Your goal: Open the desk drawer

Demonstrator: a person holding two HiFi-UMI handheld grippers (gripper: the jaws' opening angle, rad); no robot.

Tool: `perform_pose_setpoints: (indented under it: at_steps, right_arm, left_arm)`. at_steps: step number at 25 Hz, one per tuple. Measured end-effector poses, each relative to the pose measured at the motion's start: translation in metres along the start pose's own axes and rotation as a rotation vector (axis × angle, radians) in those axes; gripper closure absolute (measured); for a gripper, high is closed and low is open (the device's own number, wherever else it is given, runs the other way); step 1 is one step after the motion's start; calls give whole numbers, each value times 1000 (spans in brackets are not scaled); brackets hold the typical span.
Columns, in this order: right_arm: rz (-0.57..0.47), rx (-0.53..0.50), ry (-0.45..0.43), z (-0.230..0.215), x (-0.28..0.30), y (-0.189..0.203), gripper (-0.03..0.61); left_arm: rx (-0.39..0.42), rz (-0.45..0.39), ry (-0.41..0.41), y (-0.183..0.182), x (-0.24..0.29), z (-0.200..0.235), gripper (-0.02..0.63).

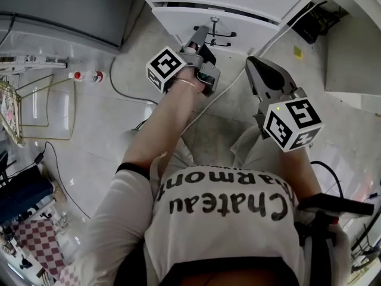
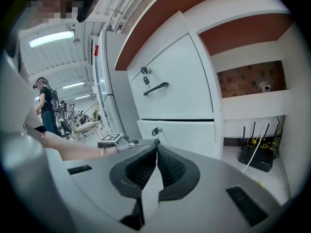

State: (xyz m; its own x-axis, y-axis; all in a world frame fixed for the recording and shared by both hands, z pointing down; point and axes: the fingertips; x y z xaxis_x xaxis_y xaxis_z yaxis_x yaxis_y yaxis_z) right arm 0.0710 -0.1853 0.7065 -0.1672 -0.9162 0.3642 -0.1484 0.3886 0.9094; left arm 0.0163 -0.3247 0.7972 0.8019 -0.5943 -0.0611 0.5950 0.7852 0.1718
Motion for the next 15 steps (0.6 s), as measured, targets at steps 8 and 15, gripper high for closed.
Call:
perform_pose_setpoints:
  at_steps: [8,15]
  right_arm:
    - [-13,11,54,-22,-8,-5,563]
    - [21,42,87,-41,-13,-1,563]
  left_arm:
    - [-76,-55,130,0,4,3,578]
    - [-97,-59,124,2,2,2,584]
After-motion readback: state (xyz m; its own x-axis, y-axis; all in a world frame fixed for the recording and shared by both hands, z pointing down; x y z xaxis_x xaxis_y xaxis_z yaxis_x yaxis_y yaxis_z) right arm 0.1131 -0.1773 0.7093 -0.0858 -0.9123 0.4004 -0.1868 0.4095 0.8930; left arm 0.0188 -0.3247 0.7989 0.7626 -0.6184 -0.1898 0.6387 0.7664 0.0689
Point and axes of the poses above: the fingertips, and each gripper's own axes: x forward along the fingers, z to its left, y out of its underside, and after that the axes turned 6 degrees about y, right-handed
